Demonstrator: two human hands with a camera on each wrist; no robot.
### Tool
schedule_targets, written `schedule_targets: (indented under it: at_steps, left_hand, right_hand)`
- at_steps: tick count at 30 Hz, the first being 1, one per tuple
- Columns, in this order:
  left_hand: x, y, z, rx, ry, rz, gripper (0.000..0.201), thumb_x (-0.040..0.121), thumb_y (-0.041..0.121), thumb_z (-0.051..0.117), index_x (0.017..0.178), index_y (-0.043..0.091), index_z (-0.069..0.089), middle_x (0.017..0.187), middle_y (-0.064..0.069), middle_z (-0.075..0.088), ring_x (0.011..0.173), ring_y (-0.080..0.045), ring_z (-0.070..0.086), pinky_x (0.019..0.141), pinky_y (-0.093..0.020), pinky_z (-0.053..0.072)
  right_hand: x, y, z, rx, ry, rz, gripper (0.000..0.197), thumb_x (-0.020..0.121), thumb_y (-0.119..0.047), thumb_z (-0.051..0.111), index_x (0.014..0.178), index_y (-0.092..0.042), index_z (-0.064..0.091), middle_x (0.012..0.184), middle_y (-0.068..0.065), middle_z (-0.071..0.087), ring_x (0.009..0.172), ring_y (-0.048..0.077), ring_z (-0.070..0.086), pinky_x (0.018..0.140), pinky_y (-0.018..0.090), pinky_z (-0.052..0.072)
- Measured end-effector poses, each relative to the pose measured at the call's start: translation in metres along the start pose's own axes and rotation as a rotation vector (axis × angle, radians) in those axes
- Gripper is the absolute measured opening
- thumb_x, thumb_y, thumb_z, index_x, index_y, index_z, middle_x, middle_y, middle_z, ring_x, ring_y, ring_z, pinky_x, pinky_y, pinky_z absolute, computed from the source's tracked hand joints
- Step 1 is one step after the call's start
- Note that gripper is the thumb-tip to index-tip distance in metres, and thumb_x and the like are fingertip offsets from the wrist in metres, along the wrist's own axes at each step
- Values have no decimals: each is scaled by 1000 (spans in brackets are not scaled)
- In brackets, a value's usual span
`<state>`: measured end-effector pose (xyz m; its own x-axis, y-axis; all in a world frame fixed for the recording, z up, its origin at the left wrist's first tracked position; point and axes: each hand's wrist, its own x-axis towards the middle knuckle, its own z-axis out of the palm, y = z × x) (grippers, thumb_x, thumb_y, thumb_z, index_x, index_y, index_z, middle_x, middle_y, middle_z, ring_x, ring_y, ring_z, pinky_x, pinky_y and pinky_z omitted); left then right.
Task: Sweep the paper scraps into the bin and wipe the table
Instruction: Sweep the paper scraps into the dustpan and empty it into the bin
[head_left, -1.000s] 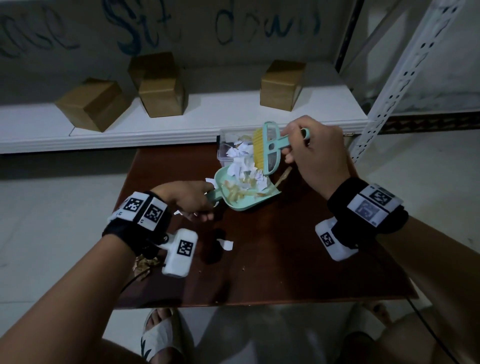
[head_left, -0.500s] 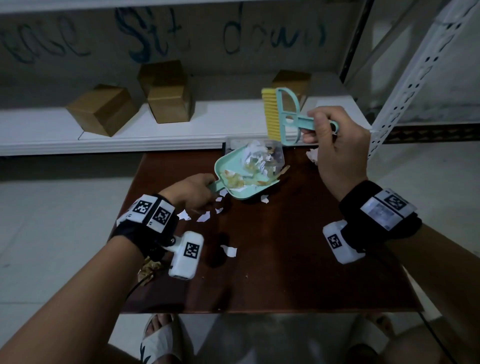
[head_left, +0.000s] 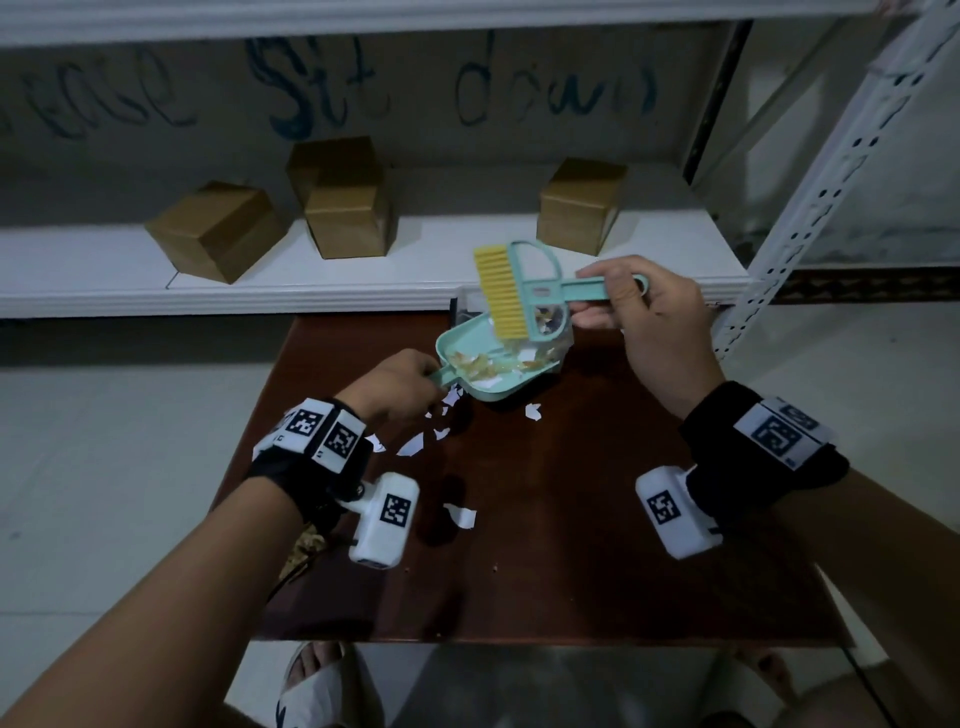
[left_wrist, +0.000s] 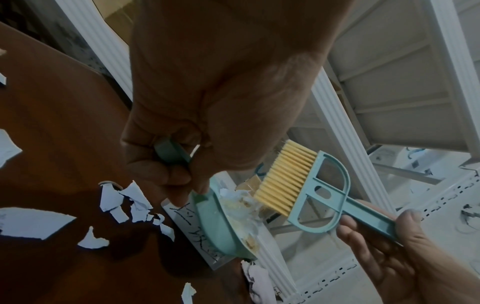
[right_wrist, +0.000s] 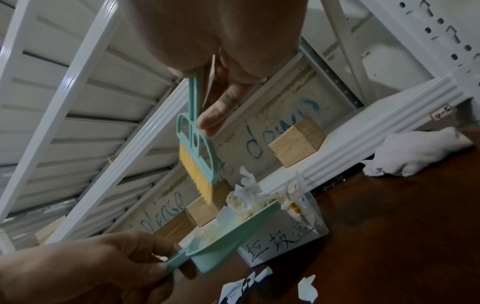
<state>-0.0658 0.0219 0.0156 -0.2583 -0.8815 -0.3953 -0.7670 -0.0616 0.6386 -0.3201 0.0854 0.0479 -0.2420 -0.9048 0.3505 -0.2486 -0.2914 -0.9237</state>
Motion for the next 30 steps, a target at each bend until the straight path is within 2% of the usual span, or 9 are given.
schedule_targets:
  at_steps: [2, 4, 7, 9, 13, 17, 23, 27, 30]
  left_hand:
    - [1, 0, 0, -1, 1, 2, 13, 102, 8, 56, 93, 8, 65, 73, -3, 68, 56, -9, 61, 58, -22, 48]
    - [1, 0, -1, 0, 12, 11, 15, 101, 11, 57, 90, 11, 66, 75, -2, 69, 69, -16, 59, 68, -29, 47]
    - [1, 2, -2, -13, 36, 23, 14, 103, 14, 56, 94, 12, 67, 75, 1, 68, 67, -15, 55, 61, -27, 44]
    - [1, 3, -3, -15, 44, 32, 16, 103, 16, 57, 92, 11, 67, 73, 1, 66, 60, -13, 52, 55, -25, 41]
    - [2, 1, -4, -29, 51, 32, 17, 104, 18, 57, 94, 10, 67, 74, -1, 67, 61, -13, 53, 57, -25, 43]
    - [3, -1, -6, -83, 44, 17, 14, 104, 17, 56, 101, 10, 67, 74, -1, 68, 65, -17, 54, 63, -30, 45]
    - [2, 0, -5, -44, 45, 37, 14, 104, 19, 57, 99, 11, 68, 75, 0, 68, 59, -12, 53, 59, -26, 44]
    - [2, 1, -6, -12, 63, 77, 17, 103, 20, 59, 90, 16, 68, 71, 3, 67, 55, -7, 51, 54, -23, 41]
    - [1, 1, -6, -22, 55, 91, 22, 103, 19, 59, 82, 17, 66, 66, 5, 64, 54, -7, 49, 54, -23, 40]
  right_hand:
    - [-2, 3, 5, 38, -79, 25, 30, 109, -21, 50, 111, 1, 71, 90, 14, 78, 76, 22, 76, 73, 25, 64]
    - [-2, 6, 10, 61, -148, 30, 30, 106, -28, 52, 107, -6, 73, 89, 14, 78, 75, 25, 77, 73, 27, 65]
    - [-3, 11, 15, 63, -203, 66, 29, 96, -42, 56, 100, -20, 74, 86, 9, 79, 75, 25, 78, 72, 28, 65]
    - [-2, 15, 16, 52, -194, 85, 23, 99, -37, 58, 99, -21, 74, 90, 6, 80, 78, 25, 79, 73, 29, 65]
    - [1, 16, 14, 78, -127, 134, 23, 107, -17, 55, 101, -8, 75, 97, 10, 78, 85, 23, 79, 76, 27, 65]
    - [1, 11, 13, 147, -61, 178, 32, 109, -19, 51, 107, 5, 73, 100, 15, 78, 90, 26, 79, 80, 28, 65]
    - [2, 10, 14, 200, -11, 205, 33, 110, -22, 49, 112, 2, 72, 103, 15, 79, 92, 26, 79, 80, 27, 64]
    - [0, 17, 20, 197, -96, 219, 26, 109, -17, 52, 112, -2, 73, 107, 15, 78, 94, 24, 79, 82, 26, 64]
    - [-1, 24, 24, 92, -154, 196, 22, 106, -16, 57, 115, -3, 74, 108, 13, 76, 90, 18, 79, 77, 21, 63]
